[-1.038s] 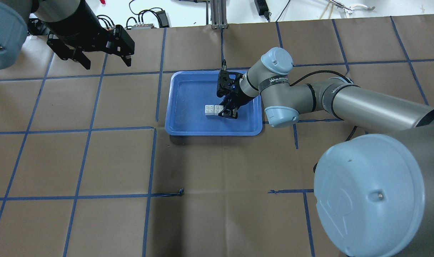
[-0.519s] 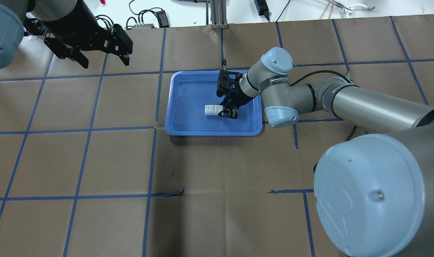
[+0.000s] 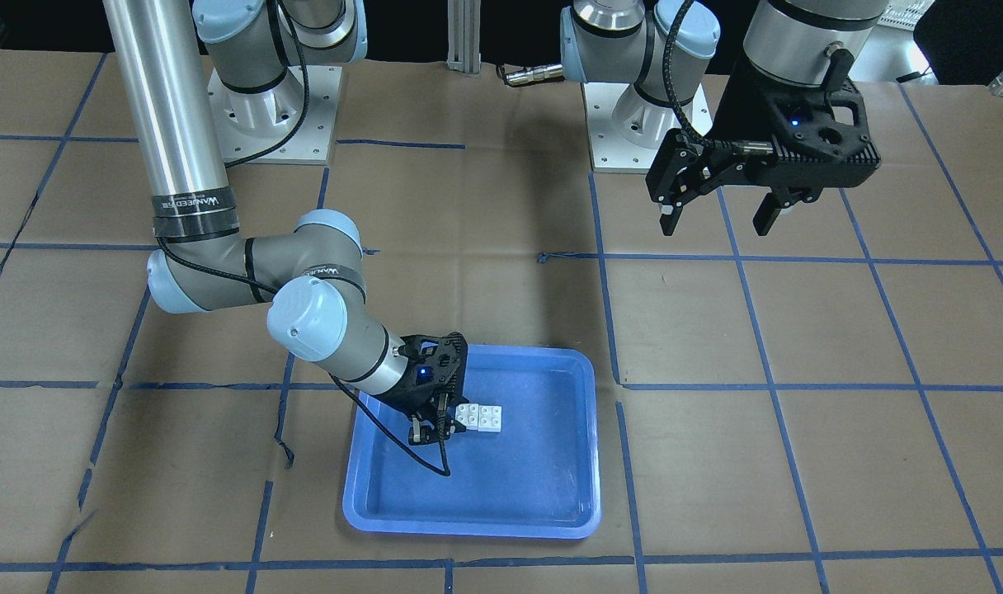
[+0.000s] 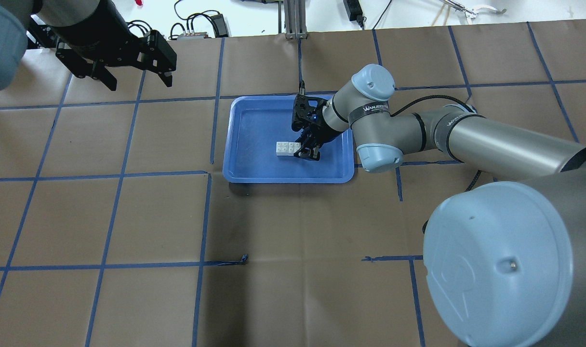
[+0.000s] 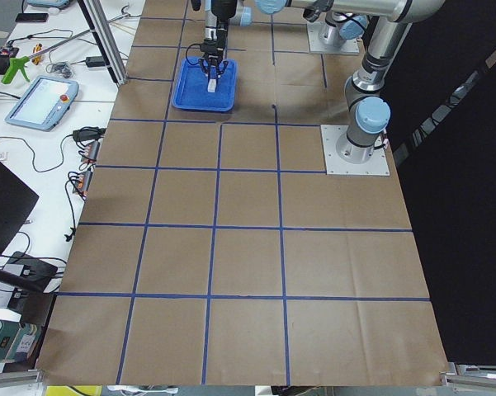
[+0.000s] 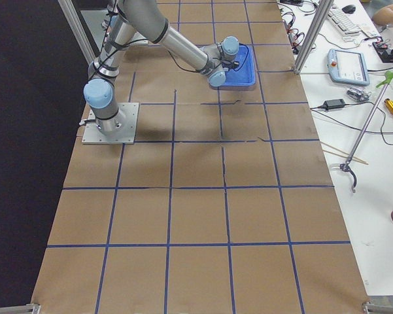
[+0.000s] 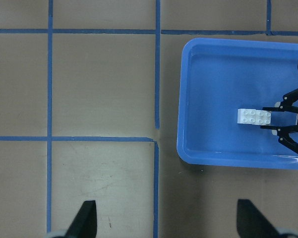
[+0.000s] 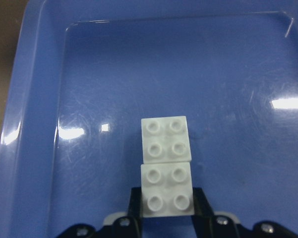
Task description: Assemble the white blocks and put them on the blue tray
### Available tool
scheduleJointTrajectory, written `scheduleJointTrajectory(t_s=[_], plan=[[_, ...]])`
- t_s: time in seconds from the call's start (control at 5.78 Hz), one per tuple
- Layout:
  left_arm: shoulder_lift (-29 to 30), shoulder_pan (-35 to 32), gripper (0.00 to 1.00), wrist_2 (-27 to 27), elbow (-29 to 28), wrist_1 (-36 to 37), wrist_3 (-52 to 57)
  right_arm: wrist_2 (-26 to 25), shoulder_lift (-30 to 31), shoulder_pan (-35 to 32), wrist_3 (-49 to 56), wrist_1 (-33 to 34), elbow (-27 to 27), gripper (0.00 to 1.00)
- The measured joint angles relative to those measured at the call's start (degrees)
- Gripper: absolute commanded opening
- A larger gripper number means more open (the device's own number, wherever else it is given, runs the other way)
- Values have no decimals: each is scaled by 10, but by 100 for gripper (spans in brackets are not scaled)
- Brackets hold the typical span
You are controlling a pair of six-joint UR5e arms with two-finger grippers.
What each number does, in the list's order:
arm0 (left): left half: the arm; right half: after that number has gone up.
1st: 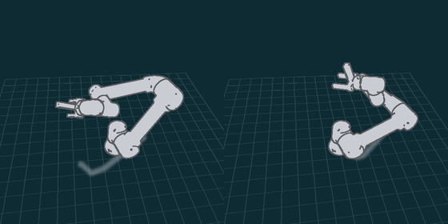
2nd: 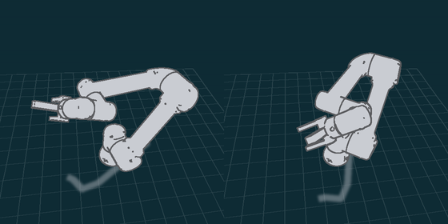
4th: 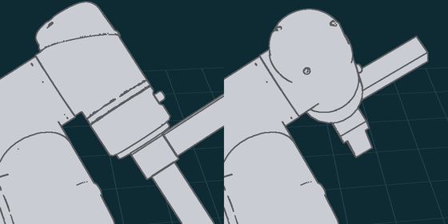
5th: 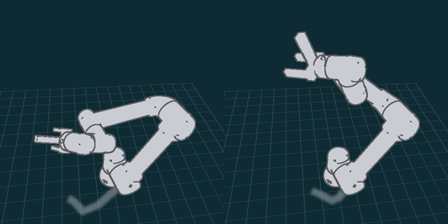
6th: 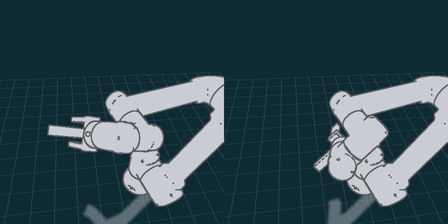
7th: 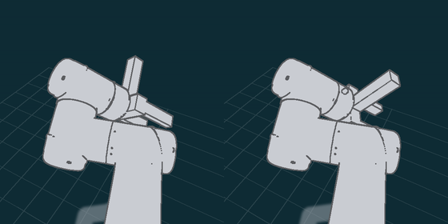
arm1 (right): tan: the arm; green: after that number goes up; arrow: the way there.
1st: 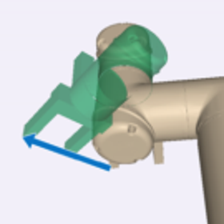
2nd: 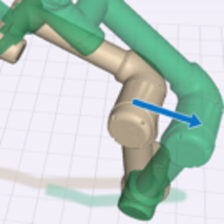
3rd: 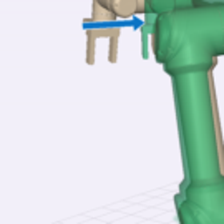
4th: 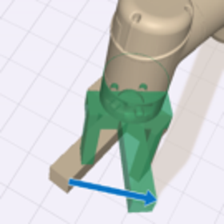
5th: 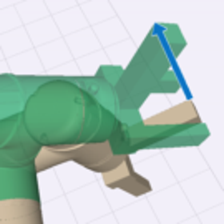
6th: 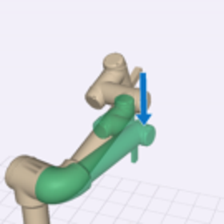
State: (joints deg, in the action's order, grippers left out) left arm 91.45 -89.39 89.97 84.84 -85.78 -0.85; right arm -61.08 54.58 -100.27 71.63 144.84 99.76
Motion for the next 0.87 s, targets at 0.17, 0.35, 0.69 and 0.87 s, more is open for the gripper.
scheduleJointTrajectory(t_s=[0.17,0.35,0.69,0.87], plan=[[0,11,100,-3,-1,0,0,0,0,0,0,0,0,61],[-1,23,100,-4,-2,0,1,1,0,0,0,0,0,67],[-1,28,100,-5,-1,0,1,3,-1,0,0,0,0,70],[0,28,100,-4,-1,0,1,3,-1,0,0,0,0,86]])
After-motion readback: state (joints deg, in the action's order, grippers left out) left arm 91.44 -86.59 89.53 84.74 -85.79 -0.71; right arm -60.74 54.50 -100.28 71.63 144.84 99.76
